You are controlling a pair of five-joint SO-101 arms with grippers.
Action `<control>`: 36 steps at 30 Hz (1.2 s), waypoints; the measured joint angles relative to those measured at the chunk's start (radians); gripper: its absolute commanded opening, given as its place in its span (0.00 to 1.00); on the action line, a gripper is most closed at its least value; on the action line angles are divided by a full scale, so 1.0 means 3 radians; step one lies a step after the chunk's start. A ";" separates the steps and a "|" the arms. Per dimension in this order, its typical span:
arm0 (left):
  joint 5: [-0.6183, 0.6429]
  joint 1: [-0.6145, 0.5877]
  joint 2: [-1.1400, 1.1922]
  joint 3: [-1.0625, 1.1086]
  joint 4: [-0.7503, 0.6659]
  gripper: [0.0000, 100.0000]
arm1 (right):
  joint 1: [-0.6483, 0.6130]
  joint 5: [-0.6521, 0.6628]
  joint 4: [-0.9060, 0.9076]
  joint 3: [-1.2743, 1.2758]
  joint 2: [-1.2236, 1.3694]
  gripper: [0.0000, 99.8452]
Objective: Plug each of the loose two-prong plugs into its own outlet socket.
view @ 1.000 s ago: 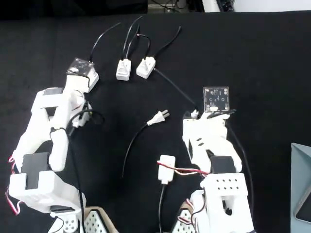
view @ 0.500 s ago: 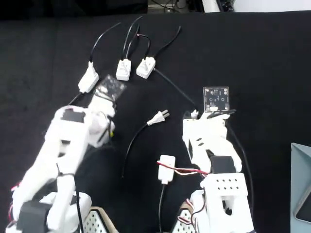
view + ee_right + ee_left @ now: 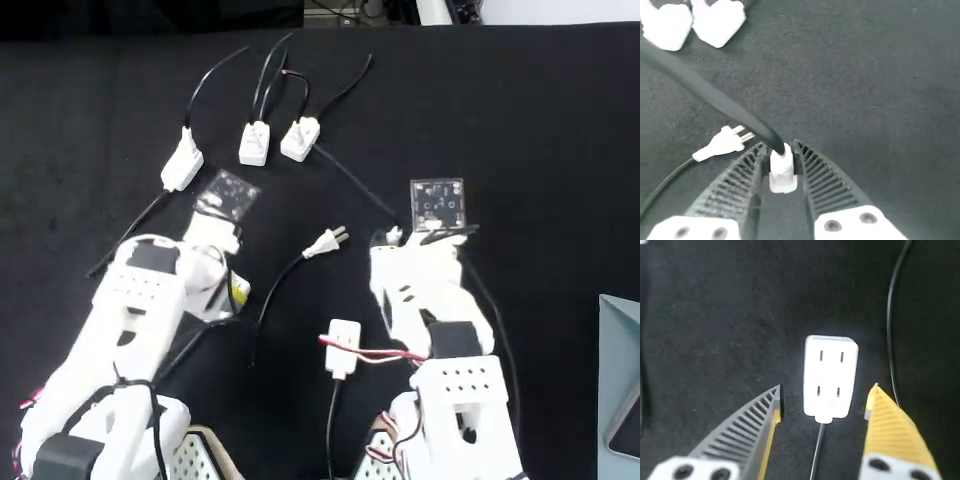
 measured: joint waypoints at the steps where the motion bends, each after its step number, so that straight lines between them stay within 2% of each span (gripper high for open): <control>1: 0.0000 -0.0036 0.0000 -0.0113 0.0107 0.27 | -0.0041 0.0000 0.0000 0.0000 0.0000 0.01; 6: 0.0164 -0.0389 0.0000 -0.0593 0.0583 0.27 | -0.0332 0.0000 0.0000 0.0000 0.0000 0.01; 12: 0.0563 -0.0962 0.0000 -0.0701 0.0634 0.27 | -0.0788 0.0005 0.0322 -0.0128 0.0000 0.01; 17: 0.0941 -0.1227 0.0000 -0.0675 0.0624 0.27 | -0.1197 0.0000 0.0455 -0.0312 0.0000 0.01; 21: 0.1330 -0.1473 0.0000 -0.0430 0.0373 0.27 | -0.1606 0.0005 0.0455 -0.0332 0.0000 0.01; 26: 0.1458 -0.1652 0.0000 -0.0169 0.0087 0.27 | -0.1984 0.0000 0.0317 -0.0348 0.0169 0.01; 29: 0.1458 -0.1688 0.0000 -0.0102 -0.0041 0.27 | -0.2107 0.0000 0.0123 -0.0517 0.0527 0.01; 36: 0.1647 -0.2056 0.0000 -0.0020 -0.0256 0.27 | -0.2189 0.0000 -0.0373 -0.0982 0.1611 0.01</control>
